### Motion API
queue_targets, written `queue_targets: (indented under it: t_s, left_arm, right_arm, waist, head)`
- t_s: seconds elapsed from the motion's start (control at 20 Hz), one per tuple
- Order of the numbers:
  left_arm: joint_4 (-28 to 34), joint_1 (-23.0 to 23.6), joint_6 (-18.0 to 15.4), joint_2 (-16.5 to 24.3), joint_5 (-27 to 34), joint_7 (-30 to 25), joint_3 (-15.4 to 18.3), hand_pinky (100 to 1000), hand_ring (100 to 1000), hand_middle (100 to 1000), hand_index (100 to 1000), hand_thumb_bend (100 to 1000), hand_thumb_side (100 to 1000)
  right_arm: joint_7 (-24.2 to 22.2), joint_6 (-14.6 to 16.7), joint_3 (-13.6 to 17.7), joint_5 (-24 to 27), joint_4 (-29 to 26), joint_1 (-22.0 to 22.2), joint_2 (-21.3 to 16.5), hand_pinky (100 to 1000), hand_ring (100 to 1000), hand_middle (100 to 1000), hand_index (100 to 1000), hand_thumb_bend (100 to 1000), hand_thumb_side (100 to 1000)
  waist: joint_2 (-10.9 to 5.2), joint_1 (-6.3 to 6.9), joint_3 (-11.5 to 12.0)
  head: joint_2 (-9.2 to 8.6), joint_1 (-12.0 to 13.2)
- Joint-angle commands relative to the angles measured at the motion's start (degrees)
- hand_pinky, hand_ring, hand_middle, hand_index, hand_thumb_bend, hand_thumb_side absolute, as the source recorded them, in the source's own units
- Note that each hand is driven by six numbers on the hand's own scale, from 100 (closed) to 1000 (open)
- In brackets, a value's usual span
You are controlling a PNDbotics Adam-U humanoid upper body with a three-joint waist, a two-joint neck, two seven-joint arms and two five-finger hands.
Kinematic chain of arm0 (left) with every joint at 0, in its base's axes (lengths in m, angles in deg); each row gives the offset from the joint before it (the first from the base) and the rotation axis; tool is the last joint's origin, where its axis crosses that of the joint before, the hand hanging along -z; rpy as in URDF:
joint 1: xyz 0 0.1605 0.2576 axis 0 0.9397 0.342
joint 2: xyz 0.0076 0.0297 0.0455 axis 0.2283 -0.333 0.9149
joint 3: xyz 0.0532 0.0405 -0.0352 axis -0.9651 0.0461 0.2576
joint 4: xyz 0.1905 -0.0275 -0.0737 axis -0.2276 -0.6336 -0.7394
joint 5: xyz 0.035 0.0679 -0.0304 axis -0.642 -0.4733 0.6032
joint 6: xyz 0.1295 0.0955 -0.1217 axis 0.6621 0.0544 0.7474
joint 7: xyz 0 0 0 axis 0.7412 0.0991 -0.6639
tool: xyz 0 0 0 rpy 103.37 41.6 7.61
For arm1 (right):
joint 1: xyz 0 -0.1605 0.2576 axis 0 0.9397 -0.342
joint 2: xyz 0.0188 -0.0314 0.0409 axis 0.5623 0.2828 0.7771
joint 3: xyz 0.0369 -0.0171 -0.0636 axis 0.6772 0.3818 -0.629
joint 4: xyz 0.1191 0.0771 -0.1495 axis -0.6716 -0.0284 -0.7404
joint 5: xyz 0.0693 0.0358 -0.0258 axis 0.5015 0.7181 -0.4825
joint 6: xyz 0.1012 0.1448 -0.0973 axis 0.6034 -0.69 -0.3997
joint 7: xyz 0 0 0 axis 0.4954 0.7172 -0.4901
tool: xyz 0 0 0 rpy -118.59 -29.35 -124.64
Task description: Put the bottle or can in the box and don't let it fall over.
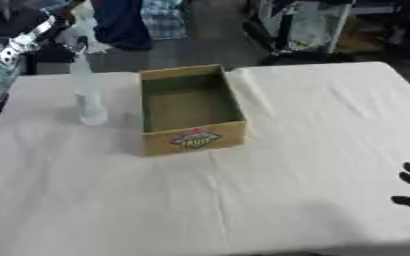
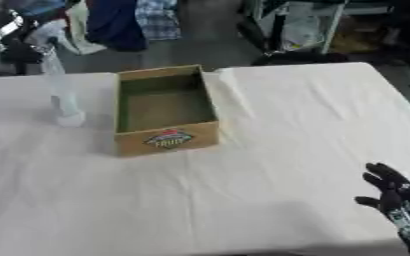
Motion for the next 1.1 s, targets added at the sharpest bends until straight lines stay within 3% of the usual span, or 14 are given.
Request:
queue_targets:
  t_s: [0.05, 0.7, 1.1]
  left_arm:
    - [1.4, -1.3, -0.1, 2.0, 1.9, 2.4, 0.8, 559, 341, 237, 533, 100, 459]
    - [9.2, -2.8, 0.2, 4.1, 15.5, 6.4, -0.8, 531, 316, 212, 509, 100, 467]
    - [16.1, -5.8, 0.9, 1.3, 17.2, 4.6, -4.3, 536, 324, 219, 510, 100, 458]
  right_arm:
    - [0.1, 0.0, 0.2, 0.1, -0.7, -0.4, -0.5, 796, 1000, 973, 1000, 100, 646]
    - [0.0, 0.0, 0.2, 0.1, -0.6, -0.2, -0.7, 796, 1000, 973, 1000, 100, 643]
    - [-0.2, 0.0, 0.1, 0.3, -0.5, -0.2, -0.8, 796, 1000, 973, 1000, 100, 644]
  waist:
    - [-0.45, 0.04, 0.0]
    - [-0.84, 0.09, 0.1]
    - [-0.97, 0.09, -0.2]
  head:
    - [-0.23, 0.1]
    - [-0.28, 0.2]
    - [-0.32, 0.4]
